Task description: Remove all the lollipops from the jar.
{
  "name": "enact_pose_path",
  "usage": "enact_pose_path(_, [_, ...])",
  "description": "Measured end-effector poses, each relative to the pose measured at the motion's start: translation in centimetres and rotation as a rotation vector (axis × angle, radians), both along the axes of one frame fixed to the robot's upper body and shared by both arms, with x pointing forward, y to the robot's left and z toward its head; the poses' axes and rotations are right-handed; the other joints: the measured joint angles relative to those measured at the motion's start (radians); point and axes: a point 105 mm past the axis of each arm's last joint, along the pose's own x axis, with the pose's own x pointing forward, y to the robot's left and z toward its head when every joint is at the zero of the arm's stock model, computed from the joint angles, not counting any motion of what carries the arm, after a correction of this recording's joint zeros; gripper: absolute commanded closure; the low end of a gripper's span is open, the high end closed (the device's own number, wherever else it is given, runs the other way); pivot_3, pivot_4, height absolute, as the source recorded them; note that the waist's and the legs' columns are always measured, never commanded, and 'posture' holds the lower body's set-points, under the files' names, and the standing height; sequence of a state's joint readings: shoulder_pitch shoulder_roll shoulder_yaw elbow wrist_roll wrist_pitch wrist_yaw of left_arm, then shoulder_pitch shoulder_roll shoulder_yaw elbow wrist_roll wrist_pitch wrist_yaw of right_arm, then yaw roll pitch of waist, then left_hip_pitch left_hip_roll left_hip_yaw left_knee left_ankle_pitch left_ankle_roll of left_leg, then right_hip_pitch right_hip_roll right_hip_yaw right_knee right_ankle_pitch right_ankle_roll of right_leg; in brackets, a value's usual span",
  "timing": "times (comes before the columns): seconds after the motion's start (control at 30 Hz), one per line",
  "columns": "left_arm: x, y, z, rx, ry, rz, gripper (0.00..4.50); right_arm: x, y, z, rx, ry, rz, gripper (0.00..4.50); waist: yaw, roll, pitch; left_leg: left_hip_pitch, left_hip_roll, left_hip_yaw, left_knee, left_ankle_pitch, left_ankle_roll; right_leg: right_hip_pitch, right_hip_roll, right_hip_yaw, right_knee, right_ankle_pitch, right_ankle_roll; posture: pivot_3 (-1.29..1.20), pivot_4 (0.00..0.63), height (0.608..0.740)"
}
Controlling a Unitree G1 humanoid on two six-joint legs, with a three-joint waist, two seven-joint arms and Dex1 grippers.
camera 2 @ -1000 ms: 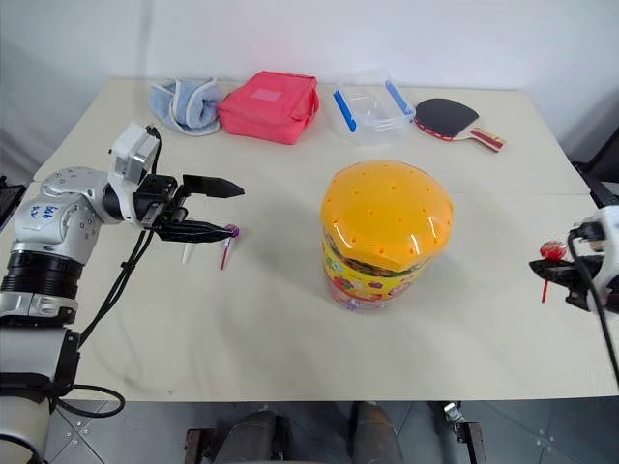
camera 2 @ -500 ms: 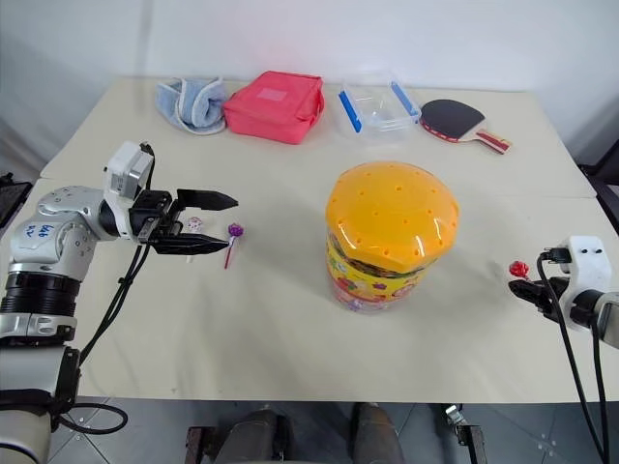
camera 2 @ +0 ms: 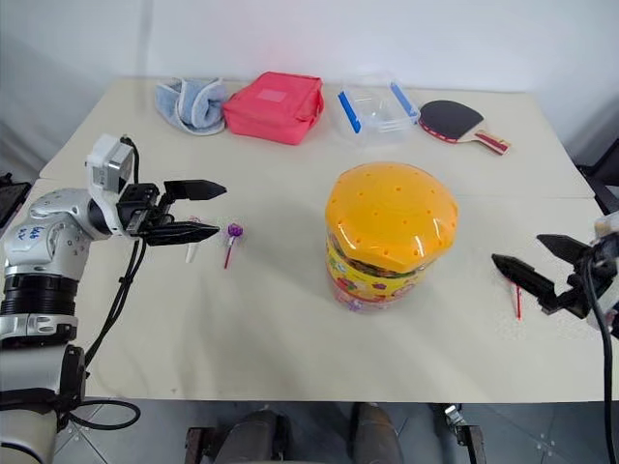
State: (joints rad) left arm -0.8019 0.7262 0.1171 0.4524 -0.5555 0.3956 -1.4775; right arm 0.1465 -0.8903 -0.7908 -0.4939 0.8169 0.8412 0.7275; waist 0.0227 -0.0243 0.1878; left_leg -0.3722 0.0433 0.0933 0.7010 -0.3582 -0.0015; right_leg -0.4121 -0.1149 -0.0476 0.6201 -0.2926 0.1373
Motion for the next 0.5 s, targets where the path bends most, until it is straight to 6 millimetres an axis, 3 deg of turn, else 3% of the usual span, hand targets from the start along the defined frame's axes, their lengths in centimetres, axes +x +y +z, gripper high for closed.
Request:
enact_pose_path(0.1, [-0.1,1.2,-0.4,0.0,0.016,0.042,0.0,-0.3,1.0,-0.8,-0.042,-0.003,0.082,0.03,-0.003,0.0,0.0,0.001,0.0,0.0,-0.001,0.0,0.0,0.0,0.0,0.0,0.0,0.0,0.0,0.0,0.15,0.74])
enact_pose_path(0.3, [-1.1,4.9,-3.4,0.002,0.122,0.18,0.0,-1.7,3.9,-4.6,-0.11,0.108,0.33,0.03,-0.007,0.0,0.0,0.001,0.0,0.0,0.0,0.0,0.0,0.0,0.0,0.0,0.0,0.0,-0.001,0.0,0.15,0.74])
enact_pose_path(0.5, [-2.0,6.6,-3.5,-0.014,0.133,0.273,0.0,-0.7,3.8,-5.3,-0.113,0.084,0.355,0.03,0.0,0.0,0.0,0.001,0.001,-0.001,-0.001,0.0,-0.001,0.0,0.0,0.0,0.001,-0.001,-0.001,0.0,0.15,0.74])
